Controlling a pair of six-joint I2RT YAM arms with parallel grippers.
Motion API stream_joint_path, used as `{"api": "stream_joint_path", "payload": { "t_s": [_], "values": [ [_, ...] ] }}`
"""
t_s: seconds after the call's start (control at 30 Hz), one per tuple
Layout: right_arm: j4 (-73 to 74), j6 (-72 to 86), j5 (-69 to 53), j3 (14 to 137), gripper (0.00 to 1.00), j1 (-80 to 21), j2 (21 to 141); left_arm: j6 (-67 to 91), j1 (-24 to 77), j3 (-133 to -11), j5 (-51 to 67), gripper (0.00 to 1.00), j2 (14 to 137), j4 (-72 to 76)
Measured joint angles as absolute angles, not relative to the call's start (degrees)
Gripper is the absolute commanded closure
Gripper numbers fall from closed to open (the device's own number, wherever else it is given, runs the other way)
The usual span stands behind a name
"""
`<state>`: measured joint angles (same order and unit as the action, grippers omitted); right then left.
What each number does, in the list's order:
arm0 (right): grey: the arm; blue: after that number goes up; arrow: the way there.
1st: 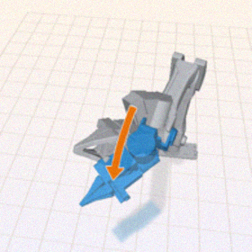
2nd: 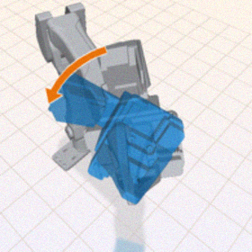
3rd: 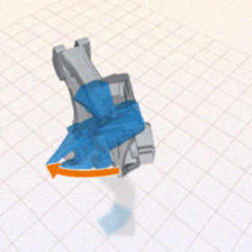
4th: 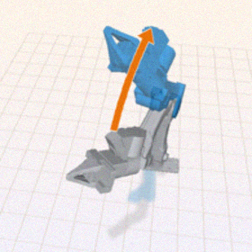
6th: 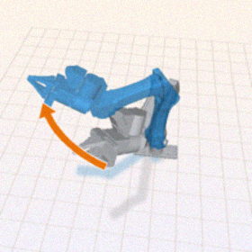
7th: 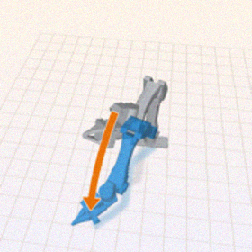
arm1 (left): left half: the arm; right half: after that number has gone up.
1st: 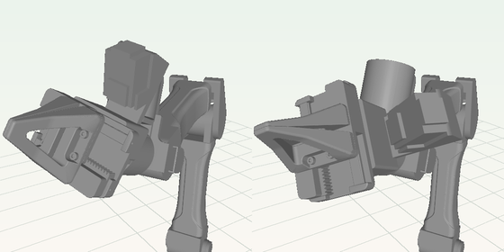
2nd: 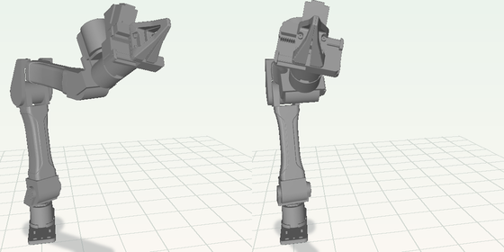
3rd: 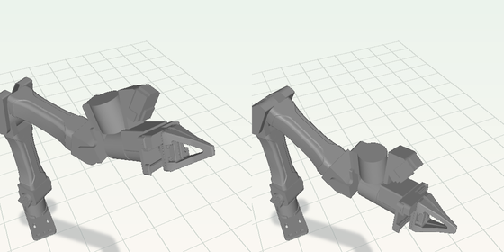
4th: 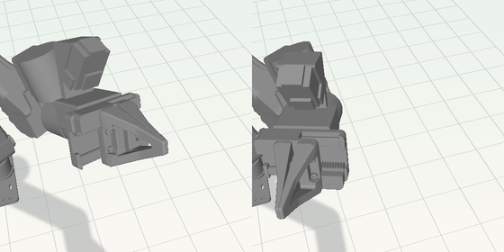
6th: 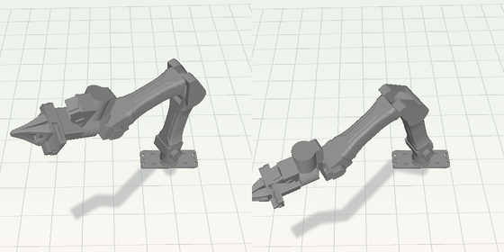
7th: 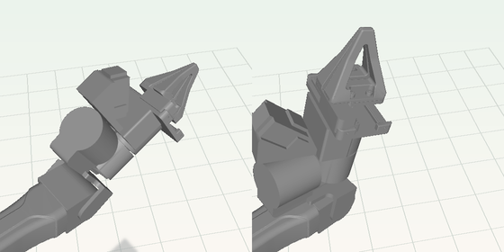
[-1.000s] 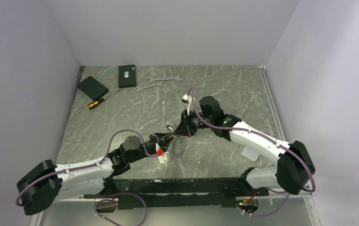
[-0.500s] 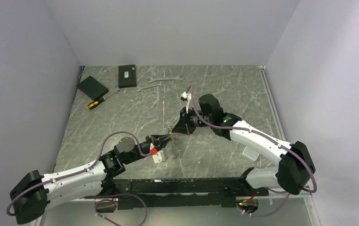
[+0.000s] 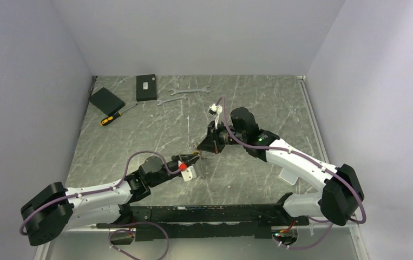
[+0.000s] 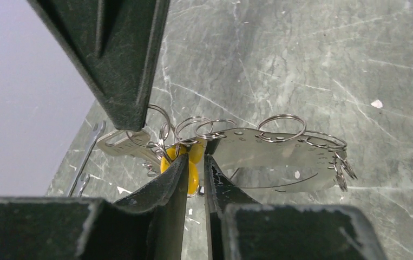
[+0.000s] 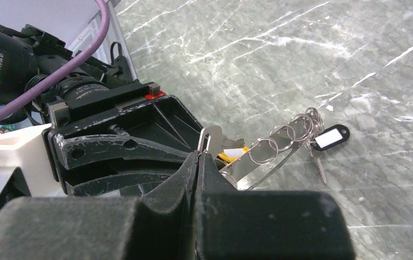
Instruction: Put the keys on the keyring
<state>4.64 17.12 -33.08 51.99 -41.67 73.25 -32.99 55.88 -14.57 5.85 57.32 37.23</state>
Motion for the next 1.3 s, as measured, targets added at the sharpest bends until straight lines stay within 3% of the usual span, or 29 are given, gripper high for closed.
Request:
{"api": "stream_joint_path", "payload": {
  "t_s": [0.83, 1.3],
  "values": [
    [4.3, 15.9, -31.9, 51.7, 1.0, -41.9, 70.4, -33.3, 56.1, -13.9, -2.9, 0.66, 52.7, 40.3],
    [4.7, 11.1, -32.8, 50.5, 1.0, -42.1, 66.1, -36.6, 56.1, -21.0, 0.2, 0.69, 35.3, 16.6]
  ]
}}
